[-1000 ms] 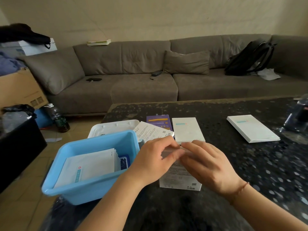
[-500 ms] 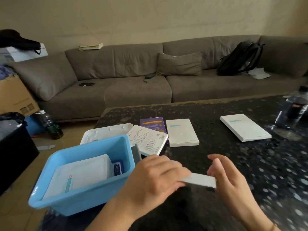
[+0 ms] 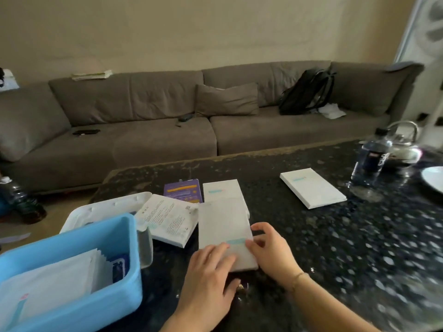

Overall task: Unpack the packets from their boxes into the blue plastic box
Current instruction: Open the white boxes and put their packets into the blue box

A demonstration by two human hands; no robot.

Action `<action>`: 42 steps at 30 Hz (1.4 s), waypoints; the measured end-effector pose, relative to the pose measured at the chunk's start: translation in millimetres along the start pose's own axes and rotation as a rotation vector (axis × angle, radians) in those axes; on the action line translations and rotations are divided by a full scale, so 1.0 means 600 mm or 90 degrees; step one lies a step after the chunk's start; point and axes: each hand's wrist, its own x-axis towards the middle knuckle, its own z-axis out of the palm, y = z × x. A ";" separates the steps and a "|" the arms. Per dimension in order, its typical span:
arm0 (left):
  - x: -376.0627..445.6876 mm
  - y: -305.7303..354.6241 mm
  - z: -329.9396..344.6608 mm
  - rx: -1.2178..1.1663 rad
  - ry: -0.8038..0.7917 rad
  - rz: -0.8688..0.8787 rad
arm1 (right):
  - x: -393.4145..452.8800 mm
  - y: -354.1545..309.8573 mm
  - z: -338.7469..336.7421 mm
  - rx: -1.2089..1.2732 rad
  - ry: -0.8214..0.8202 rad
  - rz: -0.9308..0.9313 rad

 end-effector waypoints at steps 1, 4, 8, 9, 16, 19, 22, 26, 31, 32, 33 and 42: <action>0.011 0.000 0.006 0.013 -0.015 -0.015 | 0.010 0.000 0.002 -0.050 0.014 -0.007; 0.038 -0.006 0.021 0.024 -0.032 -0.048 | 0.035 0.011 0.001 -0.121 0.028 -0.038; 0.066 0.000 0.039 0.017 -0.032 -0.096 | 0.070 0.037 -0.054 -0.193 0.051 -0.069; 0.076 0.013 0.042 0.003 -0.022 -0.081 | 0.085 0.050 -0.081 -0.203 0.092 -0.068; 0.218 0.127 0.086 -0.172 -0.022 0.027 | 0.215 0.179 -0.273 -0.325 0.284 0.090; 0.298 0.158 0.129 -0.173 -0.118 -0.040 | 0.252 0.216 -0.301 -0.320 0.244 0.162; 0.361 0.181 0.166 -0.138 -0.199 -0.061 | 0.265 0.233 -0.298 -0.322 0.233 0.164; 0.425 0.206 0.214 -0.100 -0.208 -0.165 | 0.263 0.242 -0.287 -0.349 0.274 0.122; 0.432 0.219 0.248 -0.128 -0.201 -0.242 | 0.255 0.240 -0.288 -0.299 0.324 0.095; 0.426 0.218 0.248 -0.138 -0.183 -0.246 | 0.250 0.240 -0.286 -0.267 0.327 0.089; 0.422 0.216 0.246 -0.155 -0.169 -0.254 | 0.241 0.236 -0.284 -0.228 0.329 0.085; 0.297 0.223 0.188 -0.424 -0.134 -0.286 | 0.090 0.177 -0.248 0.413 0.314 0.150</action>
